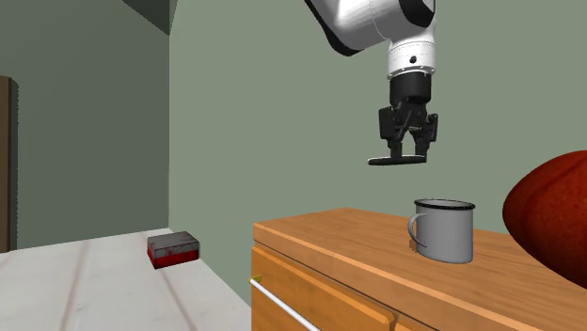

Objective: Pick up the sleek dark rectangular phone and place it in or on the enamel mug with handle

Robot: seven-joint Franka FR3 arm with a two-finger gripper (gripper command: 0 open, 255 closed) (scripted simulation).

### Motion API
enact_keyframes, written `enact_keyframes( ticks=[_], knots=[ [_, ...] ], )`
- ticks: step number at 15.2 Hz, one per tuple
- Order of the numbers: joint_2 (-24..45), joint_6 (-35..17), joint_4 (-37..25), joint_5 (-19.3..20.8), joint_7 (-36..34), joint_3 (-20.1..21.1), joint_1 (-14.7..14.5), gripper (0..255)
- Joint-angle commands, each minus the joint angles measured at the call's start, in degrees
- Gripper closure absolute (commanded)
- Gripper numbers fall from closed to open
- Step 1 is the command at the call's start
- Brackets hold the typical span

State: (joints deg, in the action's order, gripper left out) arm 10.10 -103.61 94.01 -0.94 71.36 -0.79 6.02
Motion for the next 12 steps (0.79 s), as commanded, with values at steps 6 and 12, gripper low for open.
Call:
enact_keyframes(
  ticks=[6, 12],
  knots=[
    [1.3, 0.3, -1.5, -0.6, 8.1, -3.2, 4.7, 255],
    [1.7, -4.2, 2.6, -0.7, 8.2, -3.2, 4.7, 255]
  ],
)
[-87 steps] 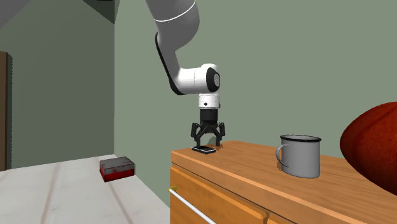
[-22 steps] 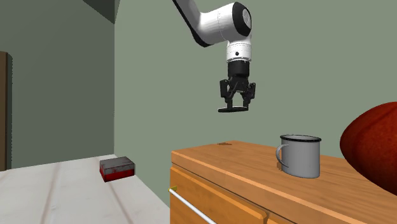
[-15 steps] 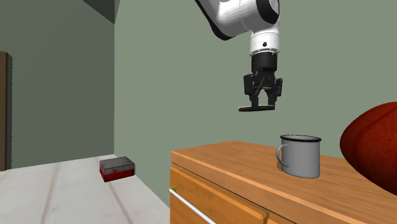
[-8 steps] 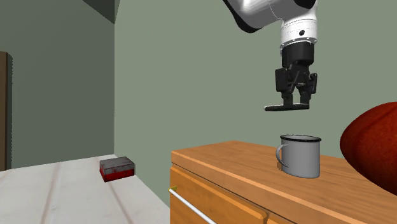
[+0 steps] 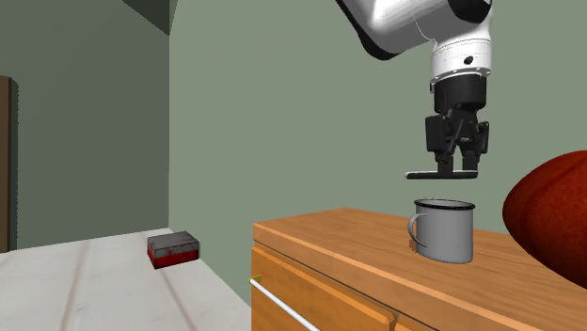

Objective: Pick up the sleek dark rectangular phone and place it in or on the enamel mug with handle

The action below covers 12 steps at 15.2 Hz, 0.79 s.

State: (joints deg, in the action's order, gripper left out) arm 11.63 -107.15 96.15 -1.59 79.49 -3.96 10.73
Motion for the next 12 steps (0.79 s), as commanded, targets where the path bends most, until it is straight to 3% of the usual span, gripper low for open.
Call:
enact_keyframes(
  ticks=[1, 7, 12],
  knots=[
    [0.3, -1.4, 1.0, 0.0, 0.0, 0.0, 0.0, 255],
    [1.2, -5.7, 4.4, -0.1, 0.2, 0.0, 0.0, 255],
    [1.3, -6.1, 4.7, -0.2, 0.2, 0.0, 0.0, 255]
  ],
)
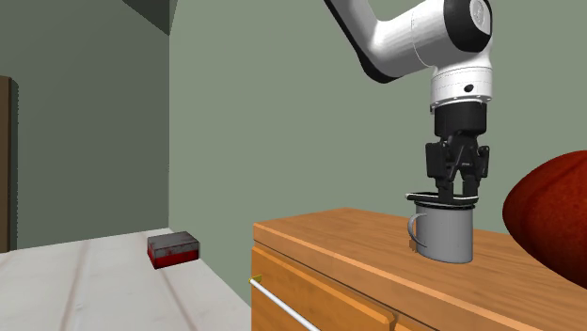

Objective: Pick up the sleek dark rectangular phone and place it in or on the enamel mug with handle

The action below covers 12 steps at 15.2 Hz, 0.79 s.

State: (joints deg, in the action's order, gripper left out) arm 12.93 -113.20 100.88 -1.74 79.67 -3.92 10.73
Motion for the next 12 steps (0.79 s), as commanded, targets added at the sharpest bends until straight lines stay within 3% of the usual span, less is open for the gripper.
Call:
enact_keyframes(
  ticks=[1, 4, 5, 10, 12],
  knots=[
    [0.0, -0.1, 0.0, 0.0, 0.0, 0.0, 0.0, 255],
    [0.0, -0.1, 0.0, 0.0, 0.0, 0.0, 0.0, 255],
    [0.0, -0.1, 0.0, 0.0, 0.0, 0.0, 0.0, 0],
    [0.0, -0.1, 0.0, 0.0, 0.0, 0.0, 0.0, 0],
    [-0.8, 3.6, -2.8, 0.1, -0.1, 0.0, 0.0, 0]
  ],
)
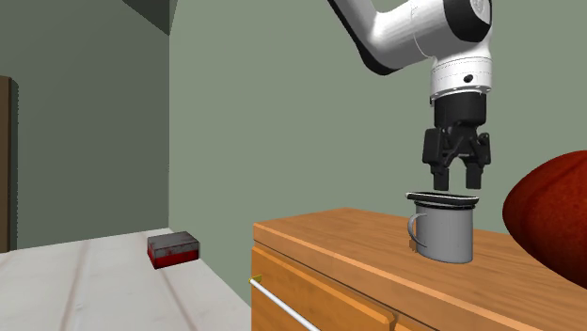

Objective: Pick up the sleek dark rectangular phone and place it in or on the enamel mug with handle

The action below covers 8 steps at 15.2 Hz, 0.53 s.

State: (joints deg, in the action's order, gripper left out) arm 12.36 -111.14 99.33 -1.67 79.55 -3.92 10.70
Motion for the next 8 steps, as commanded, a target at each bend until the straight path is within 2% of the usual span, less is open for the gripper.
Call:
enact_keyframes(
  ticks=[1, 2, 8],
  knots=[
    [-0.5, 3.3, -2.8, 0.1, 0.0, 0.0, 0.1, 0],
    [-0.7, 4.8, -4.1, 0.1, 0.0, -0.1, 0.1, 0],
    [-0.7, 4.8, -4.1, 0.1, 0.0, -0.1, 0.1, 0]
  ],
)
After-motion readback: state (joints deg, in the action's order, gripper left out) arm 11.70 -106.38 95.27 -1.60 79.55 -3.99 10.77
